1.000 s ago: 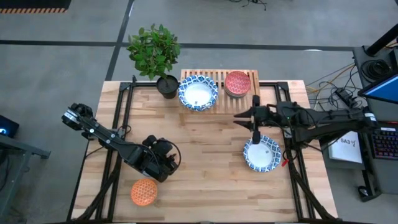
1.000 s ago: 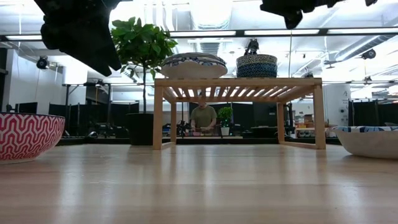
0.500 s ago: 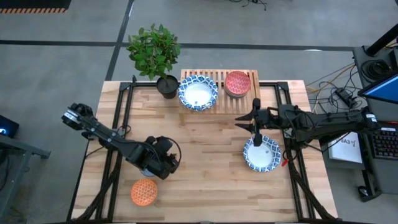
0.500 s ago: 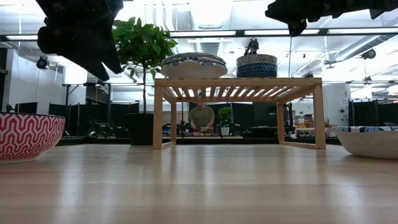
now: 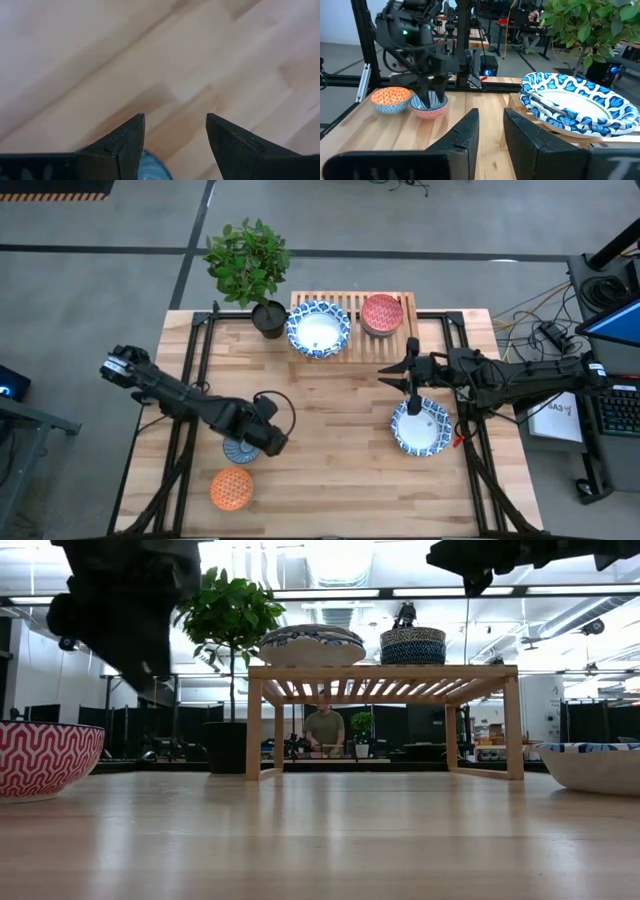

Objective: Place and stack bowls onto a shelf
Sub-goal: Stack the blue bowl on top of the red bowl on the shelf

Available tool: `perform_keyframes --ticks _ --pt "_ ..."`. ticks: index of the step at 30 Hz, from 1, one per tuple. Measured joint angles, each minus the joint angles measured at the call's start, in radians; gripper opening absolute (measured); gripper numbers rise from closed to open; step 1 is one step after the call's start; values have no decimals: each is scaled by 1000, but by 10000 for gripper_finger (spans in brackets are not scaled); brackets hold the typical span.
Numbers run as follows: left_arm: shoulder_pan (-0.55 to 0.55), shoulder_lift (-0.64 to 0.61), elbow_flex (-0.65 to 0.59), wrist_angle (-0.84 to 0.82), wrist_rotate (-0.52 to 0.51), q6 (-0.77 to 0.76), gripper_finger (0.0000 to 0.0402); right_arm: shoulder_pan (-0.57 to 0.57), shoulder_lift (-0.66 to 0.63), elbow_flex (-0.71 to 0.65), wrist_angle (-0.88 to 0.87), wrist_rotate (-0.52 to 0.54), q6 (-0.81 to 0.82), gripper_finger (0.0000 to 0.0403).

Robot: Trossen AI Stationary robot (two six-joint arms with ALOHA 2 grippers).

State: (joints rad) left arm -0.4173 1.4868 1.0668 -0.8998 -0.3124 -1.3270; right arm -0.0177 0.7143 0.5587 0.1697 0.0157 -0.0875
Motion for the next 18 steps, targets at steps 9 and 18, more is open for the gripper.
perform_keyframes --ticks 9,18 --pt "42 0 0 -64 219 -23 194 0 0 0 0 1 11 78" --pt "65 1 30 -65 393 -97 194 0 2 0 -1 1 5 73"
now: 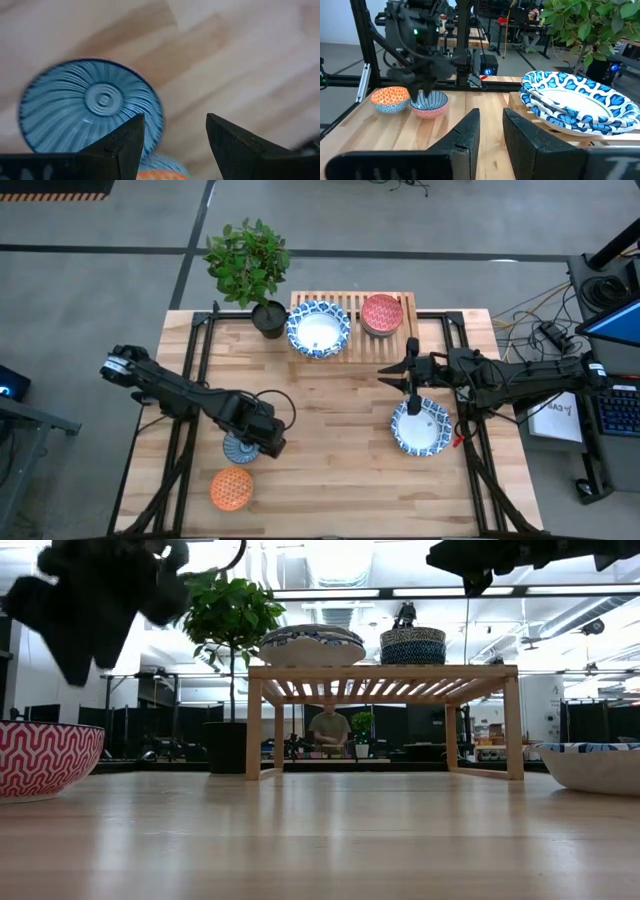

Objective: Place and stack bowls onto a shelf
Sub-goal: Stack the blue bowl on top of the red bowl on the shelf

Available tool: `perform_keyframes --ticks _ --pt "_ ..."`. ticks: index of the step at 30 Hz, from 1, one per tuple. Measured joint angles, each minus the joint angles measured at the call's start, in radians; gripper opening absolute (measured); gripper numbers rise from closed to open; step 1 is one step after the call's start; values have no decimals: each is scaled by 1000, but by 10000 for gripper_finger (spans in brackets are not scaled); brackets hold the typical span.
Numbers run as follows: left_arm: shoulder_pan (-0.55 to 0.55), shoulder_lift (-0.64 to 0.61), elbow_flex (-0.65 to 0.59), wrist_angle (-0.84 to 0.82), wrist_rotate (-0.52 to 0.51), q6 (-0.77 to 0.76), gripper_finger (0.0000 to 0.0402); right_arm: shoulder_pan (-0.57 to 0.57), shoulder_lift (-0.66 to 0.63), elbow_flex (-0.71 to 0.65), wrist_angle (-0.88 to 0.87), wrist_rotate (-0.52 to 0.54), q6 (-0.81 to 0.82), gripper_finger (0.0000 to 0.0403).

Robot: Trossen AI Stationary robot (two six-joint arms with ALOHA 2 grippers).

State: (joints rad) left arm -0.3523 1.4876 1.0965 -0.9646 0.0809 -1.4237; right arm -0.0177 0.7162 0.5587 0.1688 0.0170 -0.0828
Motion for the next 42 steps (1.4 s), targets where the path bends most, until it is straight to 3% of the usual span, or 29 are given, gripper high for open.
perform_keyframes --ticks 8,15,34,38,42 --pt "-6 0 124 0 -8 0 194 0 0 0 -5 0 -7 77" --pt "-30 18 96 -22 -11 -81 194 0 0 0 -7 0 -8 70" --pt "-39 332 85 -48 52 -43 193 0 2 0 -11 0 -15 73" --pt "-40 347 85 -48 44 -20 176 0 2 0 -13 0 -15 77" --pt "-40 347 85 -49 42 -5 130 0 2 0 -14 0 -15 77"
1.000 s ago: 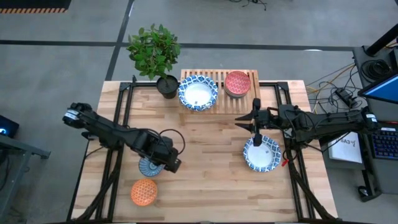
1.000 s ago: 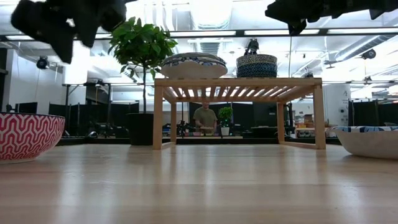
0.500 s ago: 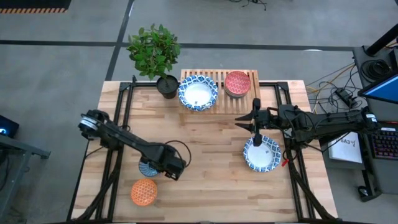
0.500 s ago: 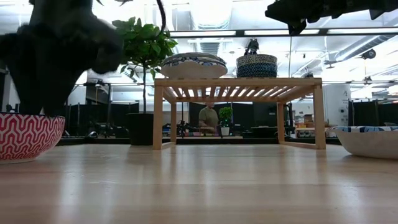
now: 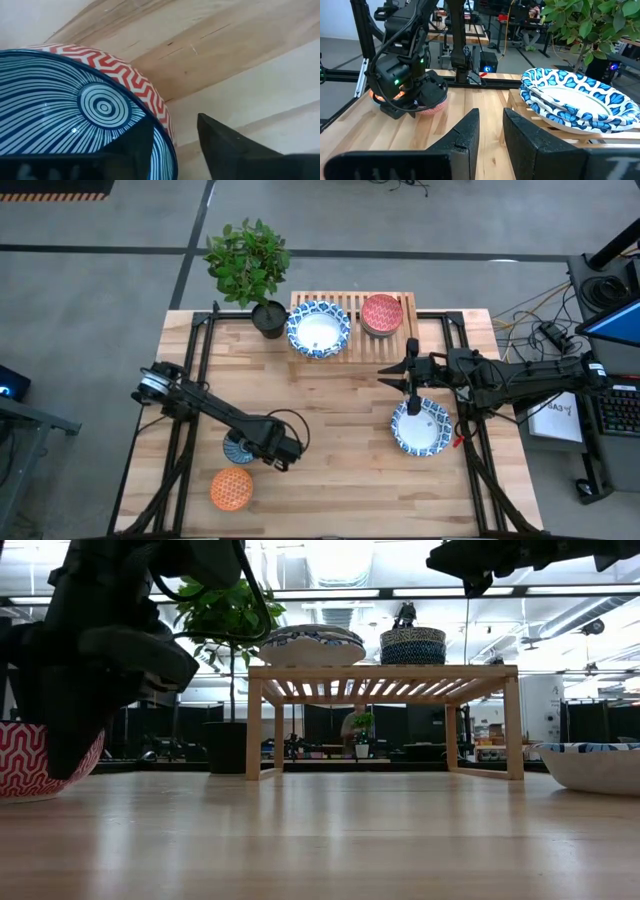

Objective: Place and stack bowls onto a shelf
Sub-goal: Stack the blue bowl on top of the red bowl on the shelf

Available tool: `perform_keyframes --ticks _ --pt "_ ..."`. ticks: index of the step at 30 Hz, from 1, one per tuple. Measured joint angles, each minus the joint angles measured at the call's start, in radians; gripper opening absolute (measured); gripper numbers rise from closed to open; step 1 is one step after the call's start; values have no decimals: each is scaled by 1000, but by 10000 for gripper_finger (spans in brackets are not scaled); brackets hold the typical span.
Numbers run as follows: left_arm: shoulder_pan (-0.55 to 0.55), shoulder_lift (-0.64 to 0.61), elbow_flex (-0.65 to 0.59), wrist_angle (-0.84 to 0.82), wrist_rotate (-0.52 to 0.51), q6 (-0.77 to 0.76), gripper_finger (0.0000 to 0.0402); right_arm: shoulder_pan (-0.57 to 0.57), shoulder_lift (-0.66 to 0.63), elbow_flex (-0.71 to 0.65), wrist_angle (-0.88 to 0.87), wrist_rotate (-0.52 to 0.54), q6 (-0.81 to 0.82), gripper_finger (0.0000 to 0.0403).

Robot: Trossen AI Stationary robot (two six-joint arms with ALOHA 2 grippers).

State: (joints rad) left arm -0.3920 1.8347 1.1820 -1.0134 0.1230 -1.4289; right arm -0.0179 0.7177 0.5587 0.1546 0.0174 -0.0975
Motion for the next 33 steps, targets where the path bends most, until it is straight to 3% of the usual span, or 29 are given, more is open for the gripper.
perform_keyframes --ticks 7,13,16,22,33 --pt "-1 -1 1 -5 4 21 13 0 0 0 0 0 0 77" --pt "-7 -2 76 -41 -12 85 8 0 -20 0 -13 -10 0 77" --pt "-15 -2 154 -95 -55 173 6 0 -56 0 -34 -87 0 77" --pt "-14 -2 326 -193 -212 390 6 5 -150 -1 -73 -261 39 77" --pt "52 -2 662 -174 -488 804 4 68 -294 -52 -113 -280 49 77"
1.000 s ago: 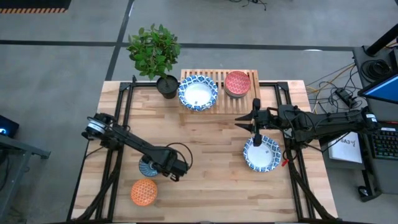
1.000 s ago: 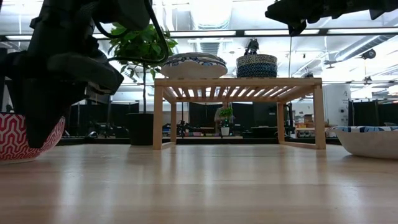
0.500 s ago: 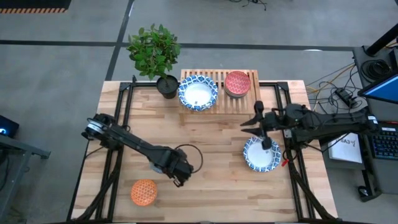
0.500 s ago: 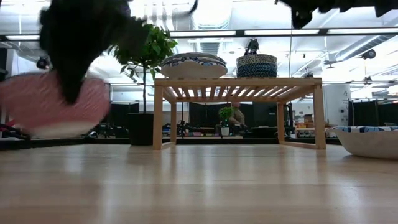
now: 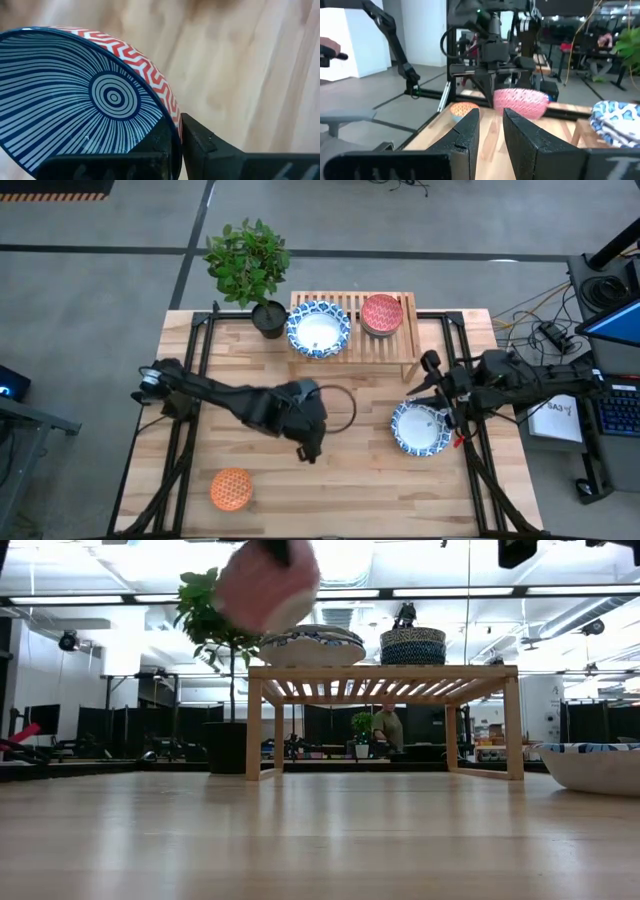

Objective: Place and stack bowls onto a shelf
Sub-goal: Stack the blue bowl on top of the red bowl on the shelf

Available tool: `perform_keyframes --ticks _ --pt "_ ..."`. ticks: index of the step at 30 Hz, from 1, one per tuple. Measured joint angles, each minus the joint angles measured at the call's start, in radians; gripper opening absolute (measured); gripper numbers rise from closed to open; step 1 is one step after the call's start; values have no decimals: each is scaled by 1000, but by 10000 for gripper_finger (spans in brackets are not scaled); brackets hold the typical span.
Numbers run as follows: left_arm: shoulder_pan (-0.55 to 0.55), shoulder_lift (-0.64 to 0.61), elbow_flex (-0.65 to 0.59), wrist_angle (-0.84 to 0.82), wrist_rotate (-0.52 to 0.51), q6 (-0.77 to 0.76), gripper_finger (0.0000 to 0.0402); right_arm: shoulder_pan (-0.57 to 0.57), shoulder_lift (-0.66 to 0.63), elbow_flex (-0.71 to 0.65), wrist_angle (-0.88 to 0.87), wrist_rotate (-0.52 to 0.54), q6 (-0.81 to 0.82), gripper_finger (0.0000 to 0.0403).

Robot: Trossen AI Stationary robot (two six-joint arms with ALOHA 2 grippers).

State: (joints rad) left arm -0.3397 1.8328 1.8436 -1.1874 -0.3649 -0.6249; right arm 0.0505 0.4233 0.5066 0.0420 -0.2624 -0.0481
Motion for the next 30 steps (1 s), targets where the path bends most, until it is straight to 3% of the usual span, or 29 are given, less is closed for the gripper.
perform_keyframes --ticks 9,14,23,30 --pt "113 -1 166 169 -97 402 3 0 -57 3 -15 -37 -4 77" --pt "196 -1 171 351 -101 600 3 0 -72 6 -52 -37 -29 77" --pt "295 -1 178 434 -98 864 3 0 -90 9 -70 -40 -49 77" --pt "363 -1 175 566 40 978 4 0 -95 9 -72 -37 -57 77"
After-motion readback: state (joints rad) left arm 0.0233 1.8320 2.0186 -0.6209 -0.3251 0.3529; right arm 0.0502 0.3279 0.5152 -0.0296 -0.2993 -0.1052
